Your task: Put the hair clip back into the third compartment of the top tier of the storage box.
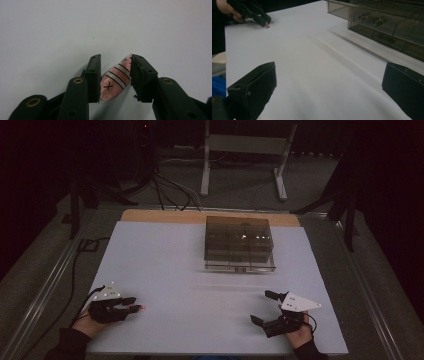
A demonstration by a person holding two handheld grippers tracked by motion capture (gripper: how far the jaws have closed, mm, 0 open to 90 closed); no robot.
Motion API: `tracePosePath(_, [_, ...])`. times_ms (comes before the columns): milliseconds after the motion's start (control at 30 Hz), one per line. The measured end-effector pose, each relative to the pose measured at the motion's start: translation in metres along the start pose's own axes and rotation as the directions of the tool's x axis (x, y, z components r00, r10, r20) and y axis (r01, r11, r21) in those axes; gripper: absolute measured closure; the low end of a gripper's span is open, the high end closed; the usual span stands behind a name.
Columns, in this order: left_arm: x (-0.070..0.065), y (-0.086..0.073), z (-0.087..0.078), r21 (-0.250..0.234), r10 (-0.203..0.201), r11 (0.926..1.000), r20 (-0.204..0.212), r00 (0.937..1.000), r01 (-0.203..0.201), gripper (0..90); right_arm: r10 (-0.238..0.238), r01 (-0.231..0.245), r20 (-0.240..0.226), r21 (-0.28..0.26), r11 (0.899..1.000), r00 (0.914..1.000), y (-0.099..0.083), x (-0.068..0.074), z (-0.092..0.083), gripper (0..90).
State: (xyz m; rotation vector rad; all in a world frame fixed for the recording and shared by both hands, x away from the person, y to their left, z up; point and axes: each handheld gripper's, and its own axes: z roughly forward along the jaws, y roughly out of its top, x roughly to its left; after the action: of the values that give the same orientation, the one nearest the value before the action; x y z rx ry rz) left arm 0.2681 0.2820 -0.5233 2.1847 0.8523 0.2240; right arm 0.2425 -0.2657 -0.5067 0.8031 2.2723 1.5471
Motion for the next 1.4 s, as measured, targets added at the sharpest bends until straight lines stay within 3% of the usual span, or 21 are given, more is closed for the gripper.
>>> tracePosePath(333, [-0.01,0.004,-0.003,0.034,0.082,0.9962,-0.03,0.9962,-0.081,75.1,-0.001,0.001,0.005,-0.003,1.0,1.0,0.0,0.0,0.0,0.0])
tracePosePath(500, [-0.015,0.006,-0.003,0.033,0.104,0.9941,-0.019,0.9944,-0.104,84.4,-0.001,0.001,0.007,-0.002,1.0,1.0,0.0,0.0,0.0,0.0])
tracePosePath(533, [-0.018,0.006,0.001,0.066,0.125,0.9901,-0.011,0.9921,-0.124,84.4,-0.001,0.001,0.007,-0.002,1.0,1.0,0.0,0.0,0.0,0.0])
tracePosePath(567, [-0.02,0.006,0.002,0.067,0.137,0.9885,-0.02,0.9903,-0.136,84.8,0.001,-0.001,0.007,0.001,1.0,1.0,0.0,0.0,0.0,0.0])
tracePosePath(1400, [-0.018,0.012,0.002,0.052,0.078,0.9956,0.013,0.9969,-0.079,87.5,0.007,-0.007,0.005,-0.002,1.0,1.0,0.0,-0.001,0.0,0.0])
